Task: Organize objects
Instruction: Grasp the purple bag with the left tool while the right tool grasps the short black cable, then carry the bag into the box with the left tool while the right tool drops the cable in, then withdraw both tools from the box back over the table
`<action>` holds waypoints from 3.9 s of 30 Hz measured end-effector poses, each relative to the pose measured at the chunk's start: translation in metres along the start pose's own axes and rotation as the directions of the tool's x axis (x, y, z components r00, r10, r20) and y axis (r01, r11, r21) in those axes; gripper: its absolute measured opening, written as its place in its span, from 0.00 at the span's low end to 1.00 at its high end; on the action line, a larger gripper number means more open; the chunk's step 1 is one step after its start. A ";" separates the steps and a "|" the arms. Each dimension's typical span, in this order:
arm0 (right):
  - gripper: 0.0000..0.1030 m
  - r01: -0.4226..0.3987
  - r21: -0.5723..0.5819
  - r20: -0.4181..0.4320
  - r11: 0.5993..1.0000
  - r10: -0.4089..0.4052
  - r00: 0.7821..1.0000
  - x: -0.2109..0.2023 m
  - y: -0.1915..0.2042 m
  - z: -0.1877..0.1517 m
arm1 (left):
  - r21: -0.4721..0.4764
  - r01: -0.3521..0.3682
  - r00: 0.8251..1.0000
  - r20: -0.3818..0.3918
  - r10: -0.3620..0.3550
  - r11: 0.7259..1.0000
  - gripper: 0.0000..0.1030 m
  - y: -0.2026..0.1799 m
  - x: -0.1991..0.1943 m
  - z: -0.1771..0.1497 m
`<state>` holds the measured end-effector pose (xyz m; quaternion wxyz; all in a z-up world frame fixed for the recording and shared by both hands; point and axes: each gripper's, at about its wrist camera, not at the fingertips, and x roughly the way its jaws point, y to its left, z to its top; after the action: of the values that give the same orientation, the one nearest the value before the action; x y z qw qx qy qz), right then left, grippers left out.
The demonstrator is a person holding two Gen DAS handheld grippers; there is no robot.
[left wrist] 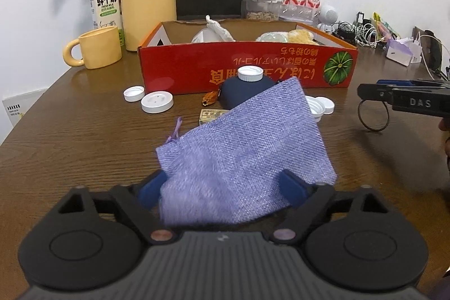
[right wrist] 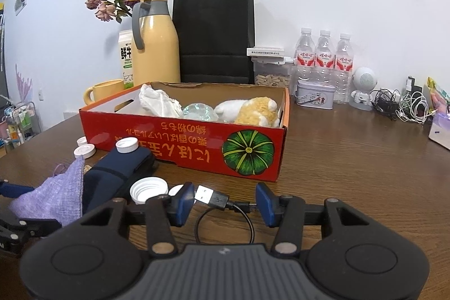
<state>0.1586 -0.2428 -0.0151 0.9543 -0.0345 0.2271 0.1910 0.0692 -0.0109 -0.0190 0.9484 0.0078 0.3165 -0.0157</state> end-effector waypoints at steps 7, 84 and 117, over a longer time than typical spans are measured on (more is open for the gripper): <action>0.46 -0.001 0.000 0.001 1.000 0.001 1.000 -0.002 0.001 -0.001 | -0.006 0.021 0.999 0.033 -0.021 1.000 0.35 -0.002 -0.014 -0.006; 0.98 -0.085 -0.062 -0.012 0.994 0.084 0.996 0.157 -0.007 0.105 | -0.020 -0.013 0.963 0.270 0.018 1.000 1.00 0.030 0.130 0.178; 1.00 0.017 -0.032 -0.001 0.999 -0.017 1.000 0.040 0.021 0.035 | -0.073 -0.064 0.966 0.247 0.080 0.995 1.00 0.029 0.029 0.091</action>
<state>0.1985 -0.2042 -0.0012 0.9552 -0.0517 0.2241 0.1863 0.1484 0.0149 0.0367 0.9804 -0.0134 0.1944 0.0281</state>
